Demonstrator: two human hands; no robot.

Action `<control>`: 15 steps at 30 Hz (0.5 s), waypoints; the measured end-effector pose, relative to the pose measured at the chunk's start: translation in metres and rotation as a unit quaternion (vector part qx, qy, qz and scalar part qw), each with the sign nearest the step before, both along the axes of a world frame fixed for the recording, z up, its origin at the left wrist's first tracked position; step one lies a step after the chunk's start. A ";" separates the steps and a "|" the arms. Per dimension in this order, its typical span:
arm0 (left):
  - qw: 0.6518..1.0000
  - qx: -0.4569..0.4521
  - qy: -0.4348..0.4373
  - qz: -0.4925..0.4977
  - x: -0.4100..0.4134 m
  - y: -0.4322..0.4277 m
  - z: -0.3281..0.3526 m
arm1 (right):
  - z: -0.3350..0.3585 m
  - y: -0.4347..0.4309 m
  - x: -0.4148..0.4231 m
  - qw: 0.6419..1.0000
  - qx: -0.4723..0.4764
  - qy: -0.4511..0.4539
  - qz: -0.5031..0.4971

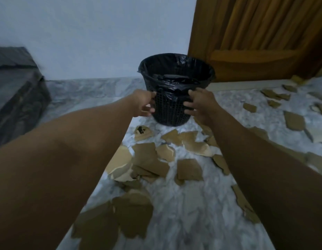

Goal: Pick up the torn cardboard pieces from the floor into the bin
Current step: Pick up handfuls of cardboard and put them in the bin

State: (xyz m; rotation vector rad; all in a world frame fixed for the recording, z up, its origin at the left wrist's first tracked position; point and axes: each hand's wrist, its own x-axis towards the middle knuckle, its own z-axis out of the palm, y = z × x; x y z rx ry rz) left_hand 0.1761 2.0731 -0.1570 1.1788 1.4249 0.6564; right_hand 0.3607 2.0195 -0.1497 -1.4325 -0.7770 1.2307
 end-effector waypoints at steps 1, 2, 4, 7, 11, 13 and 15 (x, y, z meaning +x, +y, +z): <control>0.999 0.020 0.040 0.001 -0.005 -0.009 -0.008 | -0.012 -0.005 -0.008 1.000 0.000 -0.010 0.009; 0.996 0.036 0.082 -0.012 -0.011 -0.022 -0.018 | -0.026 -0.012 -0.017 0.999 -0.009 -0.029 0.024; 0.976 0.054 0.197 -0.076 -0.032 -0.051 -0.037 | -0.061 -0.033 -0.039 0.992 -0.038 -0.100 0.061; 0.896 0.068 0.393 -0.195 -0.063 -0.106 -0.055 | -0.100 -0.076 -0.072 0.948 -0.086 -0.245 0.182; 0.808 -0.002 0.513 -0.289 -0.103 -0.169 -0.088 | -0.137 -0.140 -0.120 0.869 -0.101 -0.334 0.351; 0.779 -0.040 0.534 -0.326 -0.119 -0.195 -0.116 | -0.163 -0.161 -0.138 0.820 -0.092 -0.399 0.401; 0.761 -0.043 0.561 -0.323 -0.134 -0.222 -0.146 | -0.181 -0.184 -0.148 0.813 -0.108 -0.442 0.363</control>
